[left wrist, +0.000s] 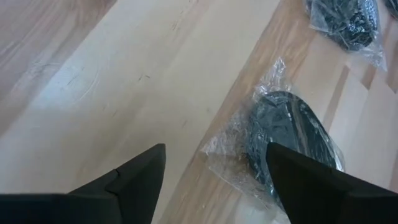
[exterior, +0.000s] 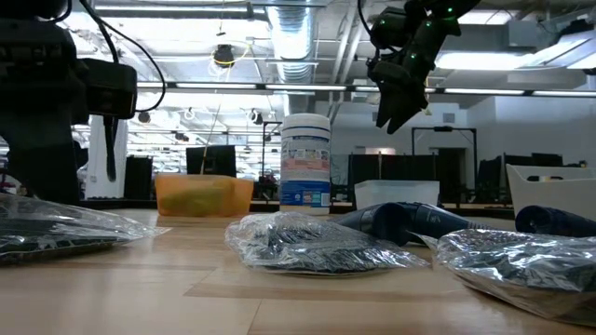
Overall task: Pick & Place Travel size toiletries
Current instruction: Put the black hairbrush into the white bin
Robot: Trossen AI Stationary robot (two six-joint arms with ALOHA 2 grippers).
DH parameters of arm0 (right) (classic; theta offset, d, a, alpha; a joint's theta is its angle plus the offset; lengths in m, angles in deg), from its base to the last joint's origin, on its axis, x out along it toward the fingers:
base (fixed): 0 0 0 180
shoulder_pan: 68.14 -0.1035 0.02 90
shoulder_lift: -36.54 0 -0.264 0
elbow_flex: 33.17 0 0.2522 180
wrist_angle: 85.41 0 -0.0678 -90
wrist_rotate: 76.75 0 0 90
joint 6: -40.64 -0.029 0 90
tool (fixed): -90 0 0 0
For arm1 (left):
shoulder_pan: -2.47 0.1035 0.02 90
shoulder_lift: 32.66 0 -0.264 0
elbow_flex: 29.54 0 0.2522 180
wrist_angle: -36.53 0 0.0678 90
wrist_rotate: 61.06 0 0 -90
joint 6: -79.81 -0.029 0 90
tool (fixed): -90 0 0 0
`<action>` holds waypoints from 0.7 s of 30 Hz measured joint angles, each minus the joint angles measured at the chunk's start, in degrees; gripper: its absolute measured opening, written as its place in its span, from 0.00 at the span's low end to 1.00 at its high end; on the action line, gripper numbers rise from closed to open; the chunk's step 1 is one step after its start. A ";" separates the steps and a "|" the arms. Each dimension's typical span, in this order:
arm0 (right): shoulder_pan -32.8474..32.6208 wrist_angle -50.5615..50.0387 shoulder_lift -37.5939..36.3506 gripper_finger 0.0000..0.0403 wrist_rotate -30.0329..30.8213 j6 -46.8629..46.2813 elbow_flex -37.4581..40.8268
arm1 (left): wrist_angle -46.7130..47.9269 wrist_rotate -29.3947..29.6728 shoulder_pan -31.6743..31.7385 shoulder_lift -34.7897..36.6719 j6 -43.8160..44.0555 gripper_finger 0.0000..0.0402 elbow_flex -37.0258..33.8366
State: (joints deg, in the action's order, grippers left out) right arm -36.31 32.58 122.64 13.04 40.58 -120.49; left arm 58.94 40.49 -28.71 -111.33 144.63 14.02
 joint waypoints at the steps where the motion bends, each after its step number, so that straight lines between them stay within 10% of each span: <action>1: -0.19 0.00 0.00 0.70 0.00 0.00 0.00 | 0.01 -0.01 0.00 0.02 0.02 0.69 0.00; 21: -2.24 -0.81 0.00 0.70 0.02 -1.07 0.00 | -10.68 -1.90 -0.29 0.15 3.02 0.36 -6.64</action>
State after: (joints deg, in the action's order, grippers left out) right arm -38.55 31.77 122.64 13.06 39.51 -120.49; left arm 48.26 38.59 -29.00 -111.18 147.65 7.39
